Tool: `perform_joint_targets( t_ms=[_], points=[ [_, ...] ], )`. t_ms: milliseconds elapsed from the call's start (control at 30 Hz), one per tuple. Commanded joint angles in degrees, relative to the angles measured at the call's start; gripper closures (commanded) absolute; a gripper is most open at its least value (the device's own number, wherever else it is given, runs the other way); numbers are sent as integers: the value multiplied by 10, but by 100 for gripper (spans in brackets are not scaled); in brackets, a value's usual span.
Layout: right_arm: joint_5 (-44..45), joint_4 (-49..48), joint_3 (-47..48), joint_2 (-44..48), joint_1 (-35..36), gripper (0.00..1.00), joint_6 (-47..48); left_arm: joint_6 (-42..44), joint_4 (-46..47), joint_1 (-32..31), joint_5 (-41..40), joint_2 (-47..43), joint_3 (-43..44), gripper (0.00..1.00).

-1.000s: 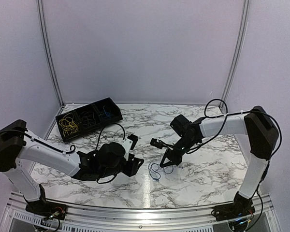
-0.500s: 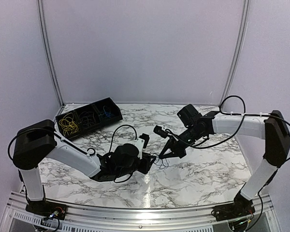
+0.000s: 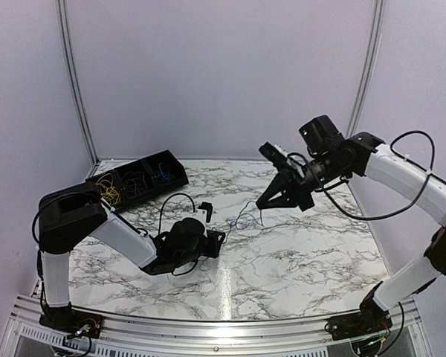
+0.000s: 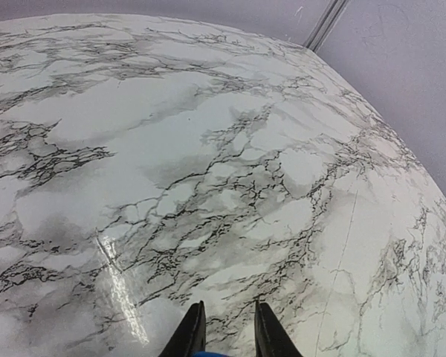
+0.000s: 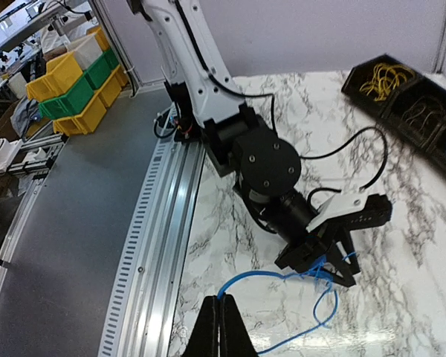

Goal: Untangle the cables

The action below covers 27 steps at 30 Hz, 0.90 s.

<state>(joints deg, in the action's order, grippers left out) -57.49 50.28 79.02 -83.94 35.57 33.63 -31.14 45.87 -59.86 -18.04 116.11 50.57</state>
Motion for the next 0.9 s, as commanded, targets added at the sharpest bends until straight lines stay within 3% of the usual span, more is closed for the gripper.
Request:
perform_joint_targets(
  t_ms=[0,267,467,633,867],
  points=[
    [-53,64,75,51,-28,100,29,-14,24,14,0,6,-20,76],
    [-97,55,177,88,-62,100,6,-26,31,24,-3,-3,-57,75],
    [-51,26,205,101,-66,100,-27,-18,39,27,-14,-20,-81,74],
    [42,-48,141,100,-66,100,-74,7,41,27,-38,-65,-130,58],
    [103,-118,25,75,-66,100,-79,80,43,23,-46,-245,-235,51]
  ],
)
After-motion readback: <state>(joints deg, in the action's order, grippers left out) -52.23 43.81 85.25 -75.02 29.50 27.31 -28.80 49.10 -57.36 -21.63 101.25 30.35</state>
